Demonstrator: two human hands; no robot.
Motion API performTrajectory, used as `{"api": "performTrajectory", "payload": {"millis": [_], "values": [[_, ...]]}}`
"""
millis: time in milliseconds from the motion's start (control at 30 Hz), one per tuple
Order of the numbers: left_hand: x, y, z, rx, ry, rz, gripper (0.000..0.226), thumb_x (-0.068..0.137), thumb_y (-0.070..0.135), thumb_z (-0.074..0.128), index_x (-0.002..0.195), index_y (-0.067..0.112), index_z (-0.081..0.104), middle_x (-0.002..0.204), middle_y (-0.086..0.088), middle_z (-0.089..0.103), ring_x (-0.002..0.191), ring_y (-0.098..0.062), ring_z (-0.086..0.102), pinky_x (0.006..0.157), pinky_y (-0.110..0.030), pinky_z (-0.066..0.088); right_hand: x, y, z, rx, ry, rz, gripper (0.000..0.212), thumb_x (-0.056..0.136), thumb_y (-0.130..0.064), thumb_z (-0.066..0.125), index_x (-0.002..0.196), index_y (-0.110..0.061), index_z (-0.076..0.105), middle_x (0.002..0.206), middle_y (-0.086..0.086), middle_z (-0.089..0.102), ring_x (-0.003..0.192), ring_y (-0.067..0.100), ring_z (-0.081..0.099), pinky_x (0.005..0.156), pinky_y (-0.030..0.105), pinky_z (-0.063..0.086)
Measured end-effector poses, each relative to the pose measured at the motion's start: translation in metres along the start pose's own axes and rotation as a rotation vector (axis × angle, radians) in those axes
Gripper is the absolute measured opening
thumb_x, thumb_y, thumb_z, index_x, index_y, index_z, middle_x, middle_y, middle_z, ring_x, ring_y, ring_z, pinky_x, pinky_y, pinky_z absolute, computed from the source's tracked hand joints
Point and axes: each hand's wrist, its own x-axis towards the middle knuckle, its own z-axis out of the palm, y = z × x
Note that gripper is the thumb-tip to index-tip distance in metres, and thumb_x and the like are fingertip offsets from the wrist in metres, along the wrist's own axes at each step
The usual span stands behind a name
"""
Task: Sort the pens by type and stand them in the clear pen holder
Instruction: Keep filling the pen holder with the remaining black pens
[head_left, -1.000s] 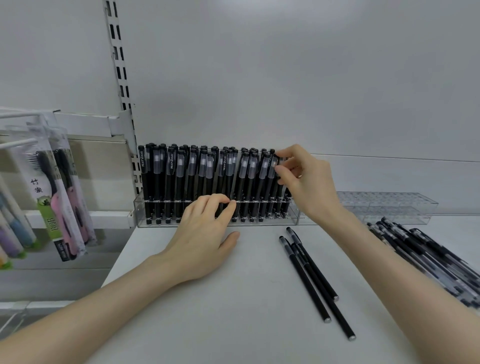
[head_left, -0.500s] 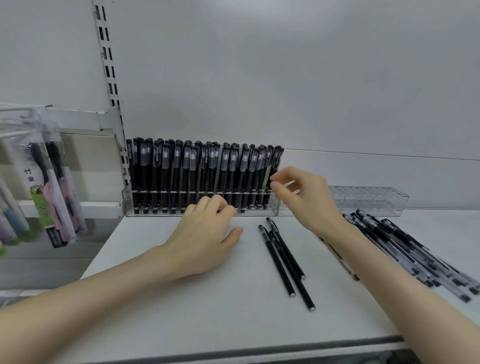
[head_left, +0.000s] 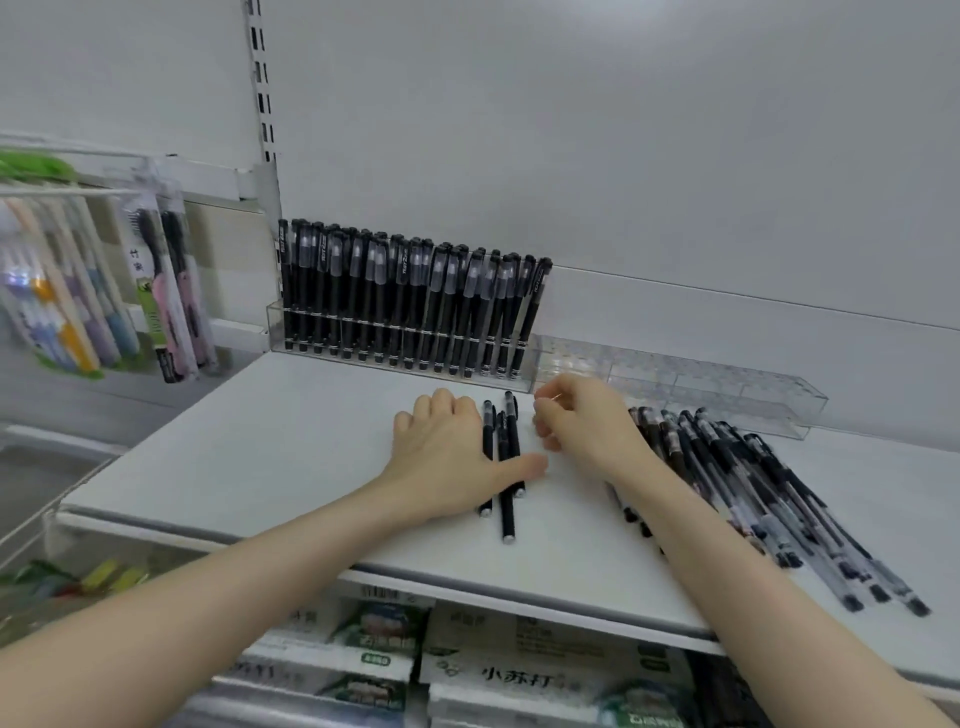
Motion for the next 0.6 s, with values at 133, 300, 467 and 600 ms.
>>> {"api": "performTrajectory", "payload": {"millis": [133, 300, 467, 600], "values": [[0.009, 0.007, 0.001, 0.015, -0.014, -0.066, 0.063, 0.076, 0.064, 0.057, 0.113, 0.013, 0.05, 0.115, -0.006, 0.046, 0.114, -0.026, 0.04, 0.092, -0.036, 0.028, 0.0, 0.001, 0.001, 0.084, -0.022, 0.035, 0.02, 0.096, -0.005, 0.039, 0.103, -0.004, 0.057, 0.087, 0.019, 0.069, 0.081, 0.033, 0.066, 0.082, 0.051, 0.054], [0.022, 0.002, -0.005, -0.007, -0.079, -0.045, 0.024, 0.083, 0.039, 0.057, 0.075, 0.017, 0.05, 0.075, 0.002, 0.054, 0.089, -0.026, 0.052, 0.079, -0.035, 0.028, -0.001, 0.004, 0.003, 0.16, -0.028, 0.089, 0.018, 0.092, -0.006, 0.04, 0.101, -0.01, 0.055, 0.081, 0.006, 0.065, 0.083, 0.028, 0.065, 0.086, 0.051, 0.052], [0.027, -0.002, -0.012, 0.075, -0.178, 0.059, 0.027, 0.094, 0.031, 0.043, 0.073, 0.014, 0.04, 0.079, -0.004, 0.05, 0.08, -0.027, 0.046, 0.075, -0.033, 0.032, -0.004, 0.003, 0.003, 0.213, -0.041, 0.114, 0.014, 0.093, -0.013, 0.047, 0.104, -0.011, 0.055, 0.084, 0.003, 0.067, 0.092, 0.03, 0.066, 0.09, 0.05, 0.051], [0.02, -0.012, -0.025, -0.286, -0.193, 0.075, 0.021, 0.1, 0.026, 0.033, 0.084, 0.013, 0.038, 0.078, -0.004, 0.055, 0.061, -0.016, 0.046, 0.059, -0.03, 0.036, -0.007, -0.002, 0.001, 0.319, -0.047, 0.118, 0.024, 0.096, -0.027, 0.051, 0.112, -0.008, 0.053, 0.096, 0.004, 0.068, 0.086, 0.021, 0.066, 0.088, 0.043, 0.054]]}}
